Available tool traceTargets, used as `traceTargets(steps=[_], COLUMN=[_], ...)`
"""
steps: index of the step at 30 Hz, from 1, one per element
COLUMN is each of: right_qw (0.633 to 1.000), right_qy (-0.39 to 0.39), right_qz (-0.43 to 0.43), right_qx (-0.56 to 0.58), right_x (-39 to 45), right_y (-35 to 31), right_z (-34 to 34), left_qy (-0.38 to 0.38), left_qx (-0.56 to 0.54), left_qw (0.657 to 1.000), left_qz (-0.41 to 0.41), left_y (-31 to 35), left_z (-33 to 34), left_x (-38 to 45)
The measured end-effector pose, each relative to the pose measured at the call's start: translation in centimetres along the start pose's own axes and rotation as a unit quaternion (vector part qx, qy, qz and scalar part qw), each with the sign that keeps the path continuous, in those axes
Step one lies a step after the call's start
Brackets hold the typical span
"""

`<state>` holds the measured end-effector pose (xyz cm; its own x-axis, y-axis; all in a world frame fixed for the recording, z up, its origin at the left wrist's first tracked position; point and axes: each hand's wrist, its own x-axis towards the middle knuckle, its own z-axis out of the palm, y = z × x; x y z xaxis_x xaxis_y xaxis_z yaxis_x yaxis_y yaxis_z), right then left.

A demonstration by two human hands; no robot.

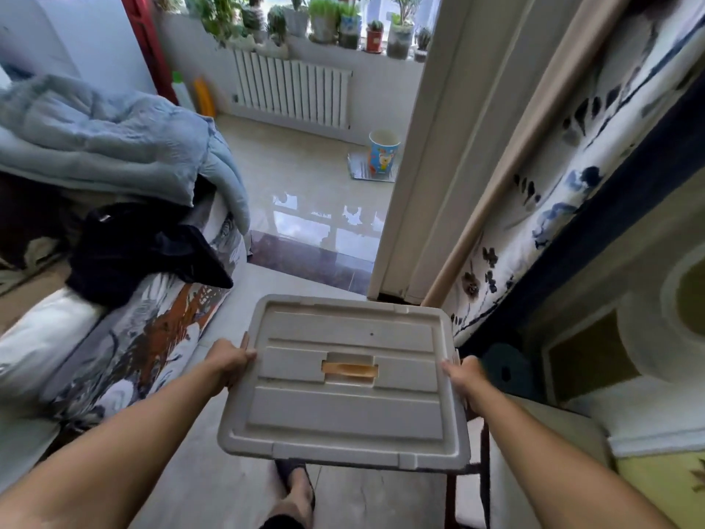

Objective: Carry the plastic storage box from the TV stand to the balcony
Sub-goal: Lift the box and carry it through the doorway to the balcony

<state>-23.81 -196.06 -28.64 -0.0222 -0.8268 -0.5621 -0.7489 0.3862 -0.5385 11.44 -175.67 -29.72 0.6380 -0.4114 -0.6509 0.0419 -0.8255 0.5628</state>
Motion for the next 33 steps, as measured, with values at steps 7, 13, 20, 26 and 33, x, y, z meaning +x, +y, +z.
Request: traceTargets(steps=[7, 13, 20, 26, 33], right_qw=[0.999, 0.999, 0.999, 0.997, 0.997], right_qy=[-0.011, -0.020, -0.038, -0.052, -0.063], right_qz=[0.036, 0.030, 0.013, -0.002, -0.025], right_qx=[0.005, 0.002, 0.032, 0.060, 0.045], right_x=[6.3, 11.1, 21.1, 29.3, 37.3], right_y=[-10.2, -20.1, -30.7, -40.2, -51.4], right_z=[2.6, 3.7, 6.0, 7.4, 9.2], left_qy=[-0.021, 0.001, 0.037, 0.057, 0.071], left_qx=[0.003, 0.012, 0.038, 0.017, -0.005], left_qw=[1.000, 1.000, 0.999, 0.998, 0.997], left_qz=[-0.007, 0.004, 0.008, -0.004, -0.008], left_y=[7.5, 15.1, 24.0, 31.0, 39.8], left_z=[-3.6, -7.2, -9.5, -11.8, -15.5], left_x=[10.3, 17.7, 27.1, 34.2, 43.7])
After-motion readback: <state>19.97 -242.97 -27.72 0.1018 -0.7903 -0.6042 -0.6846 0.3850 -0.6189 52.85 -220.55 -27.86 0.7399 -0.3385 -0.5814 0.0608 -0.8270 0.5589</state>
